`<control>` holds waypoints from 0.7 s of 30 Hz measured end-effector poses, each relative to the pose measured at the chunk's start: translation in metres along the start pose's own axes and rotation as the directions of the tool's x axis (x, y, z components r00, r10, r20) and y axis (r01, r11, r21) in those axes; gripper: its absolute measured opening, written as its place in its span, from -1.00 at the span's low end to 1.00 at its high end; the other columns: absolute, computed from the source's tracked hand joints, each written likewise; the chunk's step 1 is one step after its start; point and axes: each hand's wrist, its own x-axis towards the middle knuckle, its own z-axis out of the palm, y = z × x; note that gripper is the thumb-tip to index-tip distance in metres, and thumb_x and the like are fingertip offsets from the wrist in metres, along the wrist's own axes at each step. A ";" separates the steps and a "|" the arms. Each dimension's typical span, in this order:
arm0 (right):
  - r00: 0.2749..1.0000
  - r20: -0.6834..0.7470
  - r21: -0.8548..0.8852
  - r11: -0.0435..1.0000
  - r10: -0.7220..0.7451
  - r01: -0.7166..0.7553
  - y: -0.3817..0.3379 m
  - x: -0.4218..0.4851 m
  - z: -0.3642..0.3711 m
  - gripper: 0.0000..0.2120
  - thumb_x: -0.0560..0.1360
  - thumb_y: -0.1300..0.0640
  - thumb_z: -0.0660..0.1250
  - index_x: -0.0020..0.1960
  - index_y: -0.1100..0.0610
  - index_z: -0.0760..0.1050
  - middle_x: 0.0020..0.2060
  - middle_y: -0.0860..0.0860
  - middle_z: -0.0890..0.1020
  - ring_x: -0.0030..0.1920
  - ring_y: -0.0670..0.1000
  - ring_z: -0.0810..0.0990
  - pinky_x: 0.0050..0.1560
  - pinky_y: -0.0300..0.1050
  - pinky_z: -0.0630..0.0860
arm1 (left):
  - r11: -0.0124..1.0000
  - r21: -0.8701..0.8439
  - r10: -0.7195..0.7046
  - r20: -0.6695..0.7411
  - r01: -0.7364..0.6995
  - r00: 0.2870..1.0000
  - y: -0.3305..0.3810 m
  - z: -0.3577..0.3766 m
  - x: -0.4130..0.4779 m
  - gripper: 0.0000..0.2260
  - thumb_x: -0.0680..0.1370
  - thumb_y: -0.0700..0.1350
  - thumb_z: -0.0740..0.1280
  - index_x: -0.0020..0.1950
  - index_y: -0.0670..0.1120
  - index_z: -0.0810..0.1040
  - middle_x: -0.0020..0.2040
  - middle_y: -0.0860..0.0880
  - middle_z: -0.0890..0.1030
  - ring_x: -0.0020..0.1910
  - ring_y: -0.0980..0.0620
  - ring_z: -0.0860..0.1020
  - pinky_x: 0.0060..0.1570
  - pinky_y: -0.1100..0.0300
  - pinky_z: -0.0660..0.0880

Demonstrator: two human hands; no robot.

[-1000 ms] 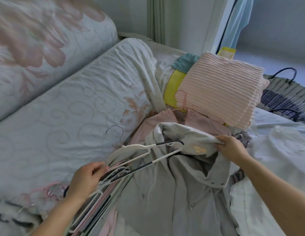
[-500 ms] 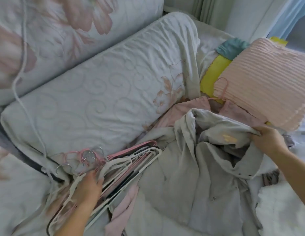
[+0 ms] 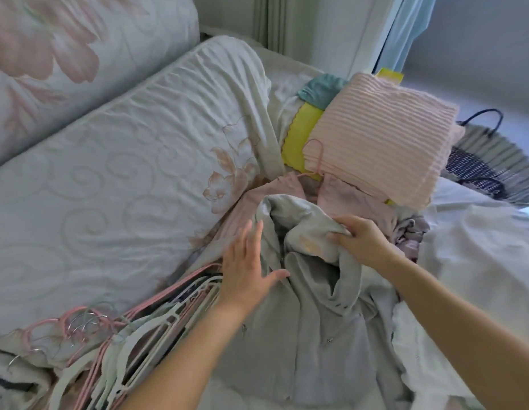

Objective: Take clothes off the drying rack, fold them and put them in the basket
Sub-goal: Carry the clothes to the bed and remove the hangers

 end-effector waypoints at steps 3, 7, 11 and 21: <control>0.999 -0.004 0.123 0.992 0.039 -0.039 0.000 0.001 -0.016 -0.77 0.45 0.21 0.45 0.04 -0.04 0.57 -0.14 -0.12 0.64 -0.12 -0.13 0.58 -0.11 -0.31 0.47 | 0.988 -0.064 0.138 0.006 -0.137 0.990 0.040 0.007 0.042 -0.04 0.34 0.39 0.31 0.52 0.14 -0.19 0.56 -0.12 0.03 0.54 -0.05 -0.03 0.48 -0.16 0.04; 0.984 0.170 0.221 0.972 0.046 -0.084 0.014 -0.003 -0.033 -0.80 0.43 0.24 0.47 0.04 0.09 0.64 -0.15 0.02 0.69 -0.15 -0.09 0.61 -0.08 -0.21 0.55 | 0.958 0.078 0.255 0.203 -0.275 0.945 0.070 0.020 0.080 0.02 0.34 0.28 0.43 0.57 0.04 -0.14 0.57 -0.07 0.00 0.54 -0.07 -0.04 0.48 -0.17 -0.01; 0.914 0.403 0.123 0.986 0.053 -0.112 0.038 -0.003 -0.047 -0.85 0.44 0.17 0.47 0.01 0.10 0.66 -0.27 -0.04 0.63 -0.25 -0.13 0.53 -0.20 -0.24 0.48 | 0.893 0.235 0.251 0.448 -0.384 0.858 0.072 0.034 0.103 -0.35 0.35 0.33 0.38 0.37 0.12 0.42 0.53 -0.01 0.18 0.52 -0.06 0.04 0.48 -0.10 -0.08; 0.979 0.016 -0.046 0.978 0.204 -0.203 0.080 0.085 -0.049 -0.50 0.46 -0.08 0.43 0.34 0.03 0.44 0.12 0.00 0.57 0.10 0.00 0.56 0.07 -0.13 0.50 | 0.889 0.456 -0.258 0.419 0.044 0.871 0.006 0.093 0.089 -0.52 0.52 0.23 0.24 0.33 0.02 0.29 0.18 -0.02 0.55 0.15 -0.10 0.54 0.05 0.03 0.37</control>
